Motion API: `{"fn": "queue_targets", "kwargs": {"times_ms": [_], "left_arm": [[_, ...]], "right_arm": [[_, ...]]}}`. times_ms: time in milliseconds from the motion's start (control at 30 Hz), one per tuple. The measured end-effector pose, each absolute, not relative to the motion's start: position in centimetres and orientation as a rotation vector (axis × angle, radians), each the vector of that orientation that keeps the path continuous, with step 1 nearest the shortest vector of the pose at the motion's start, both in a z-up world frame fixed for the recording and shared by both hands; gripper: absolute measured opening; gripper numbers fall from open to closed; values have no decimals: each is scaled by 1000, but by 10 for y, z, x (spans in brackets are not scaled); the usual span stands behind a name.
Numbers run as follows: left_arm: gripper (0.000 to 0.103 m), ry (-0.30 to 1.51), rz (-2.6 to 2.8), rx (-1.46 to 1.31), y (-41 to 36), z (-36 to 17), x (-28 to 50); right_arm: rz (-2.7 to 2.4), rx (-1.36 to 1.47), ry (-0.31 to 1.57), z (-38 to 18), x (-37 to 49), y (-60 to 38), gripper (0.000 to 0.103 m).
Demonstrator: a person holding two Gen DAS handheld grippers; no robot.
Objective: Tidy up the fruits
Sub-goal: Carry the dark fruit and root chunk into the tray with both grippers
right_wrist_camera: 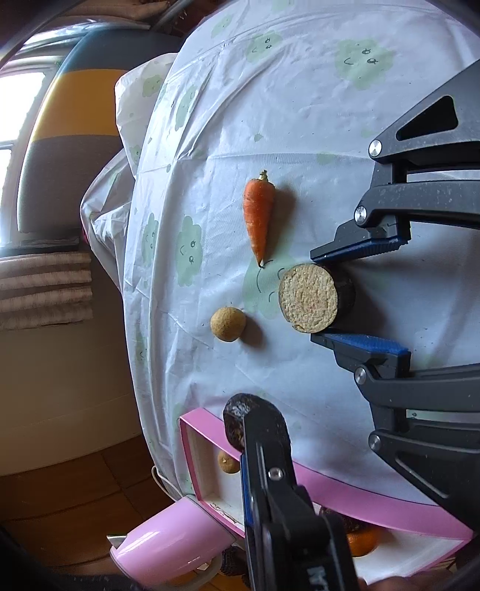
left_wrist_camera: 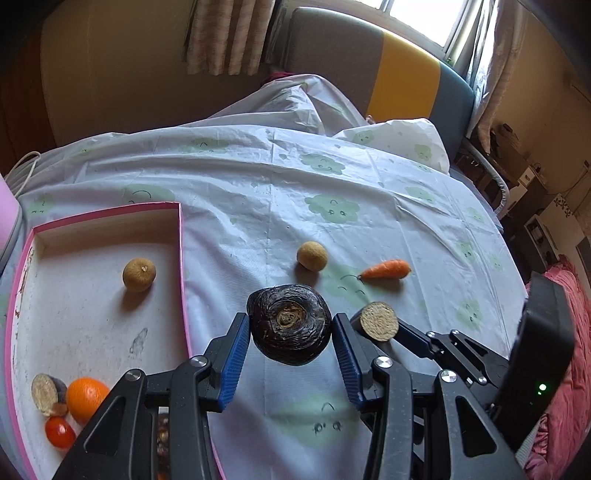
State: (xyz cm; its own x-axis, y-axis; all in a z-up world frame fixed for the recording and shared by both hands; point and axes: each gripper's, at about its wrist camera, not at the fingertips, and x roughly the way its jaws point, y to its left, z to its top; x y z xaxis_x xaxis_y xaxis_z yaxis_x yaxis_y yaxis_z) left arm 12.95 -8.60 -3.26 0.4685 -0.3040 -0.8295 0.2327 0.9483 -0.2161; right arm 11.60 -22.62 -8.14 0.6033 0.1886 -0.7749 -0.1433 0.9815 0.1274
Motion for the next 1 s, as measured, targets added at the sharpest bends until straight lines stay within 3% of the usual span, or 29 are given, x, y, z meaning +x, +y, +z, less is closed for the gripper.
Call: {"fn": "queue_targets", "kwargs": {"times_ms": [500,1000], "left_arm": [[46,985,-327,-74,-70,-19,86],[46,925,-180,-116,5,-15,71]], "right_arm": [[160,32,906,-79,80,-226,36],[165,70,907,-69,57,-216,36]]}}
